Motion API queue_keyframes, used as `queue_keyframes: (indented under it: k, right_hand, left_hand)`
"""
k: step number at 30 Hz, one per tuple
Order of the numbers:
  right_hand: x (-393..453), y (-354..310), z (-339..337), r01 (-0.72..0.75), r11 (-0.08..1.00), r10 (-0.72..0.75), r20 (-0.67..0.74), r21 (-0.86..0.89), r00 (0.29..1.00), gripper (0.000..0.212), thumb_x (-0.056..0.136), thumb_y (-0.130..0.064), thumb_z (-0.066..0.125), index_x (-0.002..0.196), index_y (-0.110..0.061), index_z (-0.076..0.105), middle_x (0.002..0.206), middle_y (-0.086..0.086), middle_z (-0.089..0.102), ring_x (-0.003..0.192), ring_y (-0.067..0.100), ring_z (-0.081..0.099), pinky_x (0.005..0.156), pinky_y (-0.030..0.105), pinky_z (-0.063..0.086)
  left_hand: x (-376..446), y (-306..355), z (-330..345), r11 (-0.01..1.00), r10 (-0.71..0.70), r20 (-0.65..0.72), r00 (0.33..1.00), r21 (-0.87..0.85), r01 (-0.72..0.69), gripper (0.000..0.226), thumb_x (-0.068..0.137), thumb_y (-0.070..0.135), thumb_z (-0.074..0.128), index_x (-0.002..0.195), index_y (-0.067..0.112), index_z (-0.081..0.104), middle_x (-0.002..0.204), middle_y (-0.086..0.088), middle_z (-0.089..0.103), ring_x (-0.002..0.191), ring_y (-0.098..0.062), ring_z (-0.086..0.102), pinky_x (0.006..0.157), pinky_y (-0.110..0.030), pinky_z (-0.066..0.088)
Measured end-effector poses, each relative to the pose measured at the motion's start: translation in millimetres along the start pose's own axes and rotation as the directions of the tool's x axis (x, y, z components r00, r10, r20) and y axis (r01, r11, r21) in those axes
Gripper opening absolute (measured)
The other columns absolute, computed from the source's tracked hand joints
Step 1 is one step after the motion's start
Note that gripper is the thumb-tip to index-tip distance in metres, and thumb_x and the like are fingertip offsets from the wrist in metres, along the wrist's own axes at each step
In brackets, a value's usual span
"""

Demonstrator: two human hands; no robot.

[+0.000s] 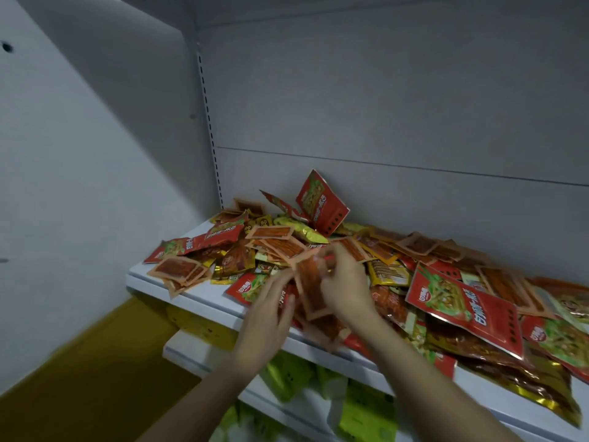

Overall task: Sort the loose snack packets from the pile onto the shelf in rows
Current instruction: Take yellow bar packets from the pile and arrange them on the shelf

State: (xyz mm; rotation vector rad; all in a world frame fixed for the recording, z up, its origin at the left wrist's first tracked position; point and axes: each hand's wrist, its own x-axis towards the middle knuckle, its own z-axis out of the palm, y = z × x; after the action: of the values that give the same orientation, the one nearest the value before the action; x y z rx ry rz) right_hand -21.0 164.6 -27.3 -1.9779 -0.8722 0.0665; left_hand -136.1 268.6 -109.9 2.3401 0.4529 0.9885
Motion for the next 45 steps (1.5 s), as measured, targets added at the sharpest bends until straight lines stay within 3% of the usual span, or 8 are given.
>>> queue_keyframes:
  k: [4,8,16,25,30,34,40,45]
  right_hand:
    - [59.2,10.3,-54.0,-0.070,0.996,0.064,-0.086,-0.058,0.994,0.021,0.094,-0.001,0.053,0.096,-0.020,0.063,0.100,0.004,0.067,0.096,0.022,0.062,0.072,0.027,0.043]
    - [104.9,31.9,-83.5,-0.143,0.893,0.076,-0.172,-0.426,0.982,0.025,0.095,-0.011,0.057,0.120,-0.008,0.060,0.119,0.023,0.059,0.112,0.044,0.053,0.091,0.043,0.043]
    - [118.2,-5.2,19.6,0.274,0.839,-0.190,0.218,-0.471,0.957,0.026,0.095,-0.025,0.061,0.119,-0.018,0.066,0.115,0.001,0.062,0.107,0.021,0.058,0.086,0.032,0.049]
    - [146.3,10.5,65.5,0.181,0.693,-0.148,0.108,-0.698,0.983,0.037,0.094,-0.022,0.059,0.131,-0.017,0.058,0.117,0.006,0.062,0.108,0.029,0.059,0.081,0.039,0.053]
    - [150.1,12.1,28.1,0.217,0.836,-0.263,-0.020,-0.504,0.965,0.026,0.094,-0.022,0.062,0.120,-0.022,0.069,0.108,-0.001,0.068,0.096,0.018,0.065,0.077,0.039,0.058]
    - [145.9,8.1,-18.8,-0.010,0.990,-0.009,-0.128,-0.141,0.992,0.017,0.092,-0.015,0.063,0.101,-0.022,0.074,0.085,-0.004,0.070,0.064,0.009,0.061,0.055,0.020,0.046]
    - [120.3,21.3,-60.0,-0.273,0.885,0.321,-0.068,0.377,0.945,0.013,0.093,-0.008,0.063,0.091,-0.014,0.074,0.089,0.021,0.070,0.066,0.032,0.066,0.066,0.042,0.060]
    - [85.6,19.5,-71.7,-0.277,0.767,0.304,0.053,0.579,0.951,0.008,0.097,-0.006,0.059,0.097,-0.008,0.067,0.091,0.011,0.061,0.071,0.019,0.060,0.064,0.033,0.061]
  left_hand:
    - [50.1,-13.8,-23.6,0.995,0.053,-0.034,0.998,0.092,-0.050,0.032,0.103,0.015,0.051,0.134,0.019,0.057,0.134,0.010,0.053,0.125,-0.003,0.047,0.106,-0.025,0.040]
    - [93.3,-36.9,-27.6,0.978,0.025,0.021,0.999,0.206,-0.028,0.035,0.103,0.024,0.051,0.137,0.024,0.054,0.139,0.008,0.053,0.133,-0.012,0.044,0.112,-0.038,0.037]
    - [170.6,-72.1,-28.0,0.973,0.072,-0.048,0.996,0.223,-0.060,0.058,0.093,-0.002,0.052,0.147,0.020,0.045,0.153,-0.004,0.038,0.141,-0.023,0.035,0.115,-0.044,0.036]
    - [242.9,-119.1,-21.0,0.907,0.117,0.182,0.976,0.381,-0.180,0.046,0.101,0.012,0.044,0.146,0.022,0.050,0.148,-0.007,0.051,0.141,-0.030,0.039,0.106,-0.051,0.043]
    - [243.1,-129.5,-20.7,0.934,0.084,0.190,0.978,0.327,-0.144,0.048,0.101,0.007,0.042,0.146,0.020,0.051,0.144,-0.010,0.054,0.136,-0.031,0.044,0.105,-0.051,0.043]
    - [235.9,-122.4,-30.4,0.945,0.055,0.117,0.992,0.313,-0.090,0.064,0.088,-0.008,0.043,0.146,0.018,0.049,0.145,-0.011,0.051,0.138,-0.030,0.039,0.110,-0.053,0.038]
    - [193.8,-40.3,-23.9,0.994,-0.086,-0.275,0.957,-0.090,0.064,0.043,0.092,-0.004,0.048,0.129,0.016,0.060,0.126,0.001,0.058,0.122,-0.017,0.047,0.108,-0.040,0.040]
    - [145.0,45.6,3.2,0.524,-0.411,0.162,0.897,-0.764,0.378,0.050,0.103,0.029,0.053,0.149,0.020,0.037,0.118,0.006,0.058,0.106,-0.022,0.068,0.092,-0.036,0.056]
